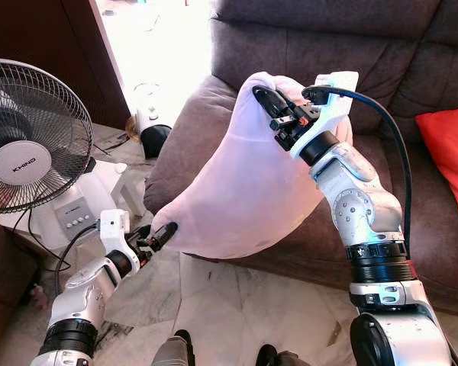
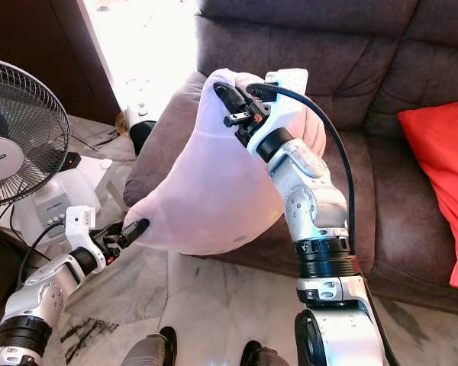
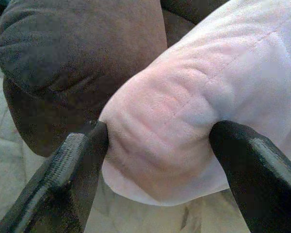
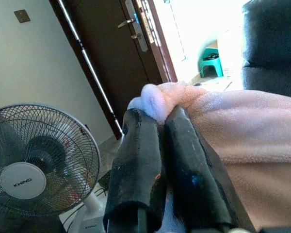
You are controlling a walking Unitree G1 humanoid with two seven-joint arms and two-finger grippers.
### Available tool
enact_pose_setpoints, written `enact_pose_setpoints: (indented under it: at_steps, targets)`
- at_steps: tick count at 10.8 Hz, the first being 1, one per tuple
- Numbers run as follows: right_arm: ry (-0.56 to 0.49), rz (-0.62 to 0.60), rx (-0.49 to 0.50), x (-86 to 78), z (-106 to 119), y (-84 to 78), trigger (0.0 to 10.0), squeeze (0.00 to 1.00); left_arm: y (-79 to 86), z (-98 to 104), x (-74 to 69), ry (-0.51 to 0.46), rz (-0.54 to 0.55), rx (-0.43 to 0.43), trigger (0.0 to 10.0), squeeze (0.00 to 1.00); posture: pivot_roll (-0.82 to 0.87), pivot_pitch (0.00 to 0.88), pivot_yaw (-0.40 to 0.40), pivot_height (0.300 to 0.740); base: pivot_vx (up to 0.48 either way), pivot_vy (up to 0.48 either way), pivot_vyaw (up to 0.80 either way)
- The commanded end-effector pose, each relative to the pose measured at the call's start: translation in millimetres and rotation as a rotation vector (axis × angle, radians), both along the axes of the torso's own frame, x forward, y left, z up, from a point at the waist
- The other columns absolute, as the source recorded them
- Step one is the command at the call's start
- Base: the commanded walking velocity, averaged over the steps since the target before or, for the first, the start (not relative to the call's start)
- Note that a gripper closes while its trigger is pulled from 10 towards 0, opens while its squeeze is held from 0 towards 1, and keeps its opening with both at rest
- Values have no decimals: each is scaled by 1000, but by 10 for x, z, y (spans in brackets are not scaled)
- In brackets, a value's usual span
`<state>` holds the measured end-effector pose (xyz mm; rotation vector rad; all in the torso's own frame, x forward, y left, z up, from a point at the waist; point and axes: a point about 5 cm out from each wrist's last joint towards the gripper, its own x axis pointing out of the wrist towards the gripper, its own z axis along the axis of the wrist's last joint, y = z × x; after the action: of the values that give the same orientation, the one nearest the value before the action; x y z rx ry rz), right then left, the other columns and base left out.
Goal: Move the pillow to the sofa from floor
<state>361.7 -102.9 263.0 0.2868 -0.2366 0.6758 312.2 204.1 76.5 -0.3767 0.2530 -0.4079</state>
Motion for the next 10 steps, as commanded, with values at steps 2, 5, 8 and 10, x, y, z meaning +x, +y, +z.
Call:
enact_pose_setpoints:
  at_steps: [2, 5, 8, 10]
  targets:
    - [-164, 44, 57, -121, 383, 20, 10000, 0, -45, -79, -42, 29, -21, -27, 2588, 0, 157, 155, -15, 740, 0, 0, 0]
    - [-162, 43, 60, -119, 383, 16, 10000, 0, -116, -67, -50, 17, -53, -41, 0, 0, 159, 153, -16, 740, 0, 0, 0]
    - [-156, 43, 60, -118, 366, 19, 10000, 0, -114, -79, -56, 19, -46, -39, 0, 0, 161, 151, -17, 740, 0, 0, 0]
    - [-127, 23, 53, -91, 283, 20, 10000, 0, -102, -58, -73, 2, -48, -30, 0, 0, 165, 148, -18, 740, 0, 0, 0]
